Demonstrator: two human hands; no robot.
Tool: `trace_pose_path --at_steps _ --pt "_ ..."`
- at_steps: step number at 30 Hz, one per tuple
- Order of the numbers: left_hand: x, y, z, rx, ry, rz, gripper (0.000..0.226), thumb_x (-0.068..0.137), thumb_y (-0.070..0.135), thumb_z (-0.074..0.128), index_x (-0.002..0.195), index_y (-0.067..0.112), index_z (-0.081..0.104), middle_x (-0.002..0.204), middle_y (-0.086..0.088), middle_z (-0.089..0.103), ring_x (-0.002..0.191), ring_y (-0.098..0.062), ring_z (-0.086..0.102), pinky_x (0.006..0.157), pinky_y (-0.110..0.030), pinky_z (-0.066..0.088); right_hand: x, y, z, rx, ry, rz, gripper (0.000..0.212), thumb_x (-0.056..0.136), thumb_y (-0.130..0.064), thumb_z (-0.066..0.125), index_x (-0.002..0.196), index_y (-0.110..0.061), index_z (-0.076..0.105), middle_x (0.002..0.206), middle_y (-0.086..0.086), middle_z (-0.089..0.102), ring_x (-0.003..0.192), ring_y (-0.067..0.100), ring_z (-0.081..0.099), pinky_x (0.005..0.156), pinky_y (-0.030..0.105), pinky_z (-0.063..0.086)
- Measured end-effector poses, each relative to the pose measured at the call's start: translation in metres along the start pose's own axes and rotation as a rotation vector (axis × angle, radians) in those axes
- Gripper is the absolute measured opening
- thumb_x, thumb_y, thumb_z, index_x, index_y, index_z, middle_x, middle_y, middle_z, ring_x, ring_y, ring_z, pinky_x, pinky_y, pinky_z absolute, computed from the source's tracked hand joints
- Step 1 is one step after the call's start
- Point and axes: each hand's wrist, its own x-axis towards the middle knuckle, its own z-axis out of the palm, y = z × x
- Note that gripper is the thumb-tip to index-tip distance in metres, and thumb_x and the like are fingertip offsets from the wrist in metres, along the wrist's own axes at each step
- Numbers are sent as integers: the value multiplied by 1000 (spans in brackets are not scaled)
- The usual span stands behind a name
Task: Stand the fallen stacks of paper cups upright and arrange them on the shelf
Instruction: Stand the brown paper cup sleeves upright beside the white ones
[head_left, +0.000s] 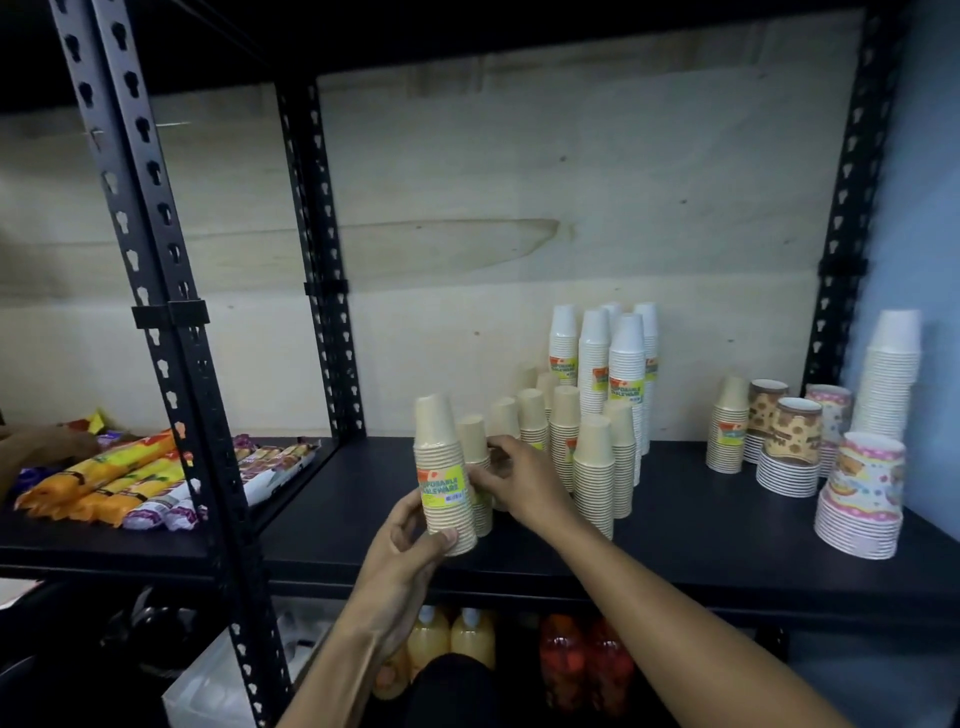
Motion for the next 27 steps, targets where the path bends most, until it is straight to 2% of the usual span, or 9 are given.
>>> trace_pose_path --at_steps 2,4,6,8,10,15,19,24,27 --pt "6 -2 8 60 17 21 60 83 -8 73 138 6 53 132 -15 66 120 -34 65 99 -43 56 -1 -1 -1 4 0 -2 58 77 -61 72 122 -26 66 107 -4 74 91 9 71 82 40 60" --pt "10 -4 17 145 10 38 66 80 -1 79 139 11 53 134 -11 66 119 -31 67 101 -47 54 -5 -1 -3 14 -5 -13 45 85 -34 77 126 -22 64 110 -2 73 93 10 71 86 41 60" --pt "14 -9 24 220 22 51 64 82 -4 78 139 14 54 131 -6 68 116 -26 69 100 -42 56 -10 1 -6 25 12 -21 44 90 -21 73 132 -18 61 113 -3 72 94 8 70 90 38 58" --pt "16 -14 32 285 18 74 60 86 -6 74 137 17 53 126 0 71 115 -21 70 96 -34 57 -16 3 -13 17 59 -13 44 95 -20 67 137 -15 57 110 -3 70 91 7 68 89 34 58" --pt "19 -21 40 346 -2 95 60 86 -6 73 137 20 52 121 7 73 116 -16 69 95 -30 57 -21 3 -27 1 160 -47 35 98 -16 62 133 -14 60 102 -5 69 88 5 67 85 32 58" --pt "30 -40 60 547 -15 179 65 82 1 81 136 21 51 127 4 67 118 -6 65 96 -22 54 -40 -5 -80 -36 317 -171 19 100 -17 59 118 -14 67 103 -3 73 93 7 69 82 24 57" --pt "43 -59 73 657 -25 193 66 79 4 84 124 38 49 124 14 64 117 0 62 97 -17 51 -63 -9 -117 -35 373 -215 11 98 -19 63 107 -15 69 98 -7 71 88 5 68 77 16 54" --pt "57 -76 78 708 -23 183 64 79 4 83 132 21 51 128 6 64 122 -7 60 104 -27 51 -85 17 -137 -32 397 -144 11 97 -20 66 106 -16 69 95 -11 70 85 5 67 74 15 52" --pt "59 -81 78 730 -2 163 67 80 3 82 138 12 50 132 2 63 123 -10 60 105 -28 50 -94 37 -137 -43 379 -87 14 97 -24 65 109 -18 69 97 -11 70 88 4 66 72 15 53"
